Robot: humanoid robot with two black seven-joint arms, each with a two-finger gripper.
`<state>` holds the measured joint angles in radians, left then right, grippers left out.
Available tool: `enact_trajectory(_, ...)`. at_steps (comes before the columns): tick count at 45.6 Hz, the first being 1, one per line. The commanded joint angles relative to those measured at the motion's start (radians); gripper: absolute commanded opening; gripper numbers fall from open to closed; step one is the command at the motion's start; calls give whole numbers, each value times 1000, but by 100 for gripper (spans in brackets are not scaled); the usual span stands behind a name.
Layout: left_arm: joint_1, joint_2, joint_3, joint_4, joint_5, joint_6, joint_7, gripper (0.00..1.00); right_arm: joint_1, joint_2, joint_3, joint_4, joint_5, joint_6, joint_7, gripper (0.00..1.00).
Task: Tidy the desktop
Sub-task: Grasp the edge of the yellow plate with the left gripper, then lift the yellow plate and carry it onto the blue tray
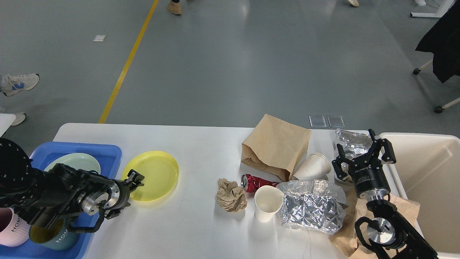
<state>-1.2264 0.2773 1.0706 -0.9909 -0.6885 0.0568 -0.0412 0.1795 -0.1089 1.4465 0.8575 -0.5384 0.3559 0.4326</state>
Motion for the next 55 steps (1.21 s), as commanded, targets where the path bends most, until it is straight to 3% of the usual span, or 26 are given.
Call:
enact_trajectory(1, 4, 0, -9, 0, 0, -3, 4, 61, 0, 0, 0, 0, 0, 0, 0, 100)
enact_trajectory(34, 22, 2, -12, -11, -16, -26, 10, 1, 0, 0, 0, 0, 0, 0, 0, 100)
enact_trajectory(55, 8, 13, -12, -29, -14, -26, 15, 0, 0, 0, 0, 0, 0, 0, 0, 100)
